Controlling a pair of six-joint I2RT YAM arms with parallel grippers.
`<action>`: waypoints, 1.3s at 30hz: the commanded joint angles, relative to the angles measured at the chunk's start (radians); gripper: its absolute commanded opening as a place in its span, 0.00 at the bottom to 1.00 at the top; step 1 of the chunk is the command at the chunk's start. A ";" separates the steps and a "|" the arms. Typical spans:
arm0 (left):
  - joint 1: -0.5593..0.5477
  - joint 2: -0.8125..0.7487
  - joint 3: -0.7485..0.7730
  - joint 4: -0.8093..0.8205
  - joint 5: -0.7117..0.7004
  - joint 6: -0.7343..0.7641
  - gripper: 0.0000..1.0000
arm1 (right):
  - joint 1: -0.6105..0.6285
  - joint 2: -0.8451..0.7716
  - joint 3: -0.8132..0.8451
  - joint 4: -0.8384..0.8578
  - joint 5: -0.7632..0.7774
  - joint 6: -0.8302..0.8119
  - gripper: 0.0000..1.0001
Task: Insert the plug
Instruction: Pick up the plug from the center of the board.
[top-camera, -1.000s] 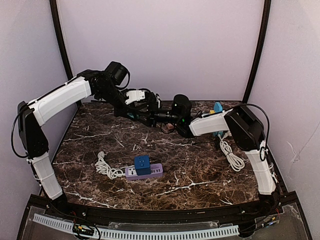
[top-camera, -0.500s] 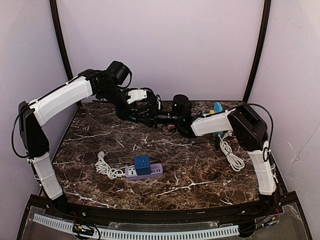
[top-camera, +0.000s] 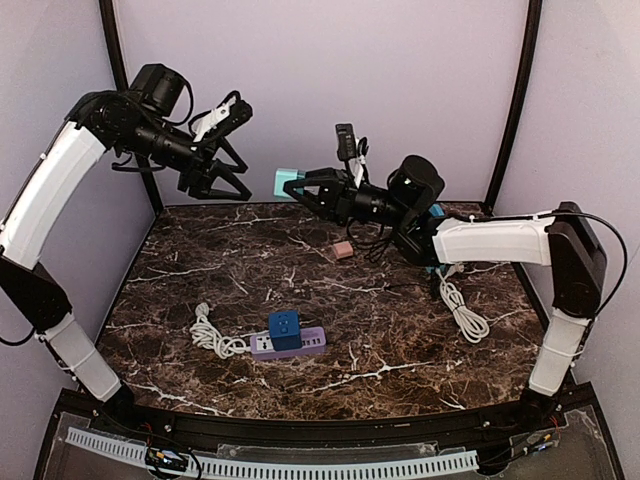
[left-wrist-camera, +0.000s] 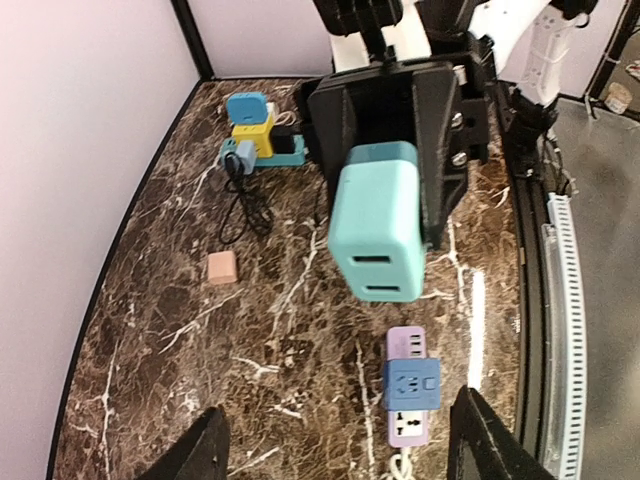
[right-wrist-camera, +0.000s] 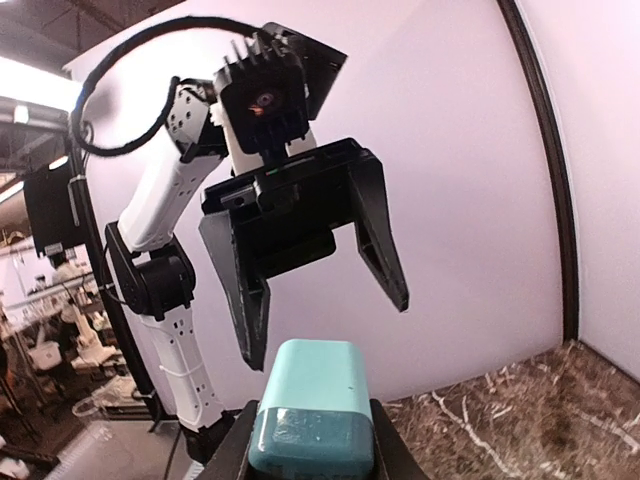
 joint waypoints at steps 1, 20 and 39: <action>-0.006 -0.071 -0.001 -0.122 0.152 -0.003 0.58 | 0.039 -0.025 -0.043 0.127 0.010 -0.218 0.00; -0.137 -0.245 -0.410 0.528 0.130 -0.202 0.47 | 0.082 -0.038 -0.069 0.265 0.008 -0.274 0.00; -0.139 -0.211 -0.429 0.509 0.161 -0.177 0.01 | 0.076 -0.034 -0.084 0.216 -0.023 -0.300 0.37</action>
